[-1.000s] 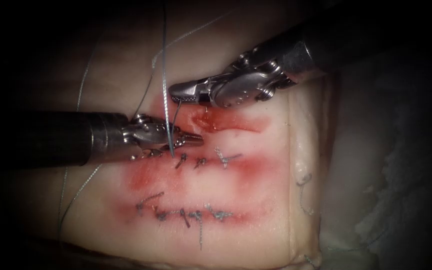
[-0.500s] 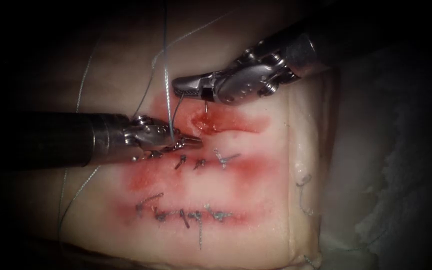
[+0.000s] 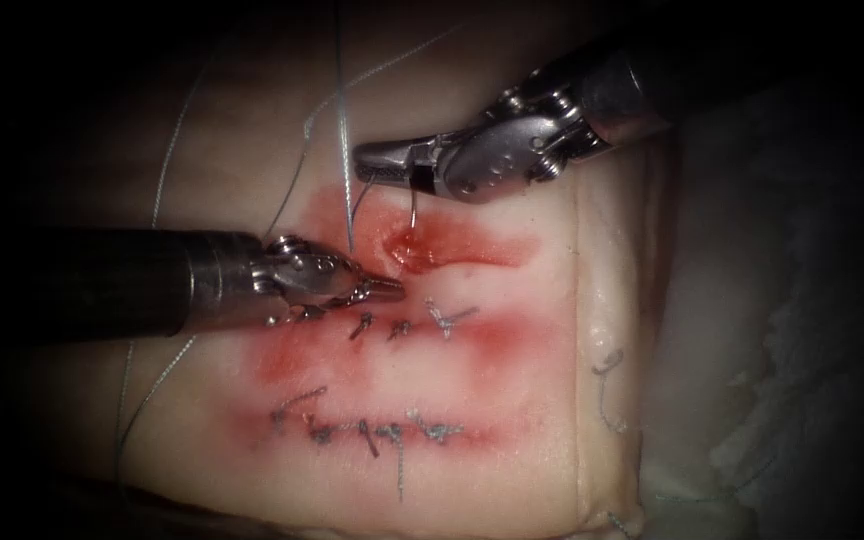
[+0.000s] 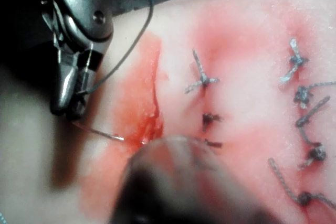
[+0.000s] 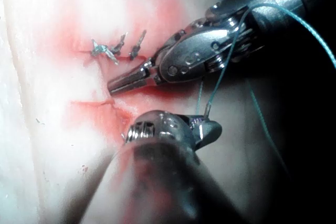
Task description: Wound Closure
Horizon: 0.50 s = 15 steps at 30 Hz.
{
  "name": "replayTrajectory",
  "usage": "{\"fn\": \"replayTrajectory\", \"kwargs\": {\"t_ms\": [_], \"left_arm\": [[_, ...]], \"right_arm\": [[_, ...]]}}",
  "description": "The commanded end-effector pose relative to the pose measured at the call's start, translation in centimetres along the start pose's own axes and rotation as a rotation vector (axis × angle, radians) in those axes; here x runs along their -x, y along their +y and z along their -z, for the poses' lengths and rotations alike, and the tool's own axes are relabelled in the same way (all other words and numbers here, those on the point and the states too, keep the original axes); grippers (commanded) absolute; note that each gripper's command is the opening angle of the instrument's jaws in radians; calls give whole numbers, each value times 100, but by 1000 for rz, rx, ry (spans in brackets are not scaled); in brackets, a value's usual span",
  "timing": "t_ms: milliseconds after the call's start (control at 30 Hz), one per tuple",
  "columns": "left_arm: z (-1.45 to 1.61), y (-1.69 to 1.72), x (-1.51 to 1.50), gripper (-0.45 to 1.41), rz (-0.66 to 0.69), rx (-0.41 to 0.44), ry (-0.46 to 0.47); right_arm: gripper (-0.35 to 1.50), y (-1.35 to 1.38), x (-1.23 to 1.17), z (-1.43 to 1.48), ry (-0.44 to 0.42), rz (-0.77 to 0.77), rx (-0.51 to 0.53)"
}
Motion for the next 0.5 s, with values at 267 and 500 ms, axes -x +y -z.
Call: {"fn": "replayTrajectory", "kwargs": {"t_ms": [267,500], "left_arm": [[-7,2,5,-45,-1,1,-3],[-7,2,5,-45,-1,2,-1]], "right_arm": [[-35,4,-3,-11,16,-75,-29],[-35,5,-5,-8,48,-187,-76]]}}
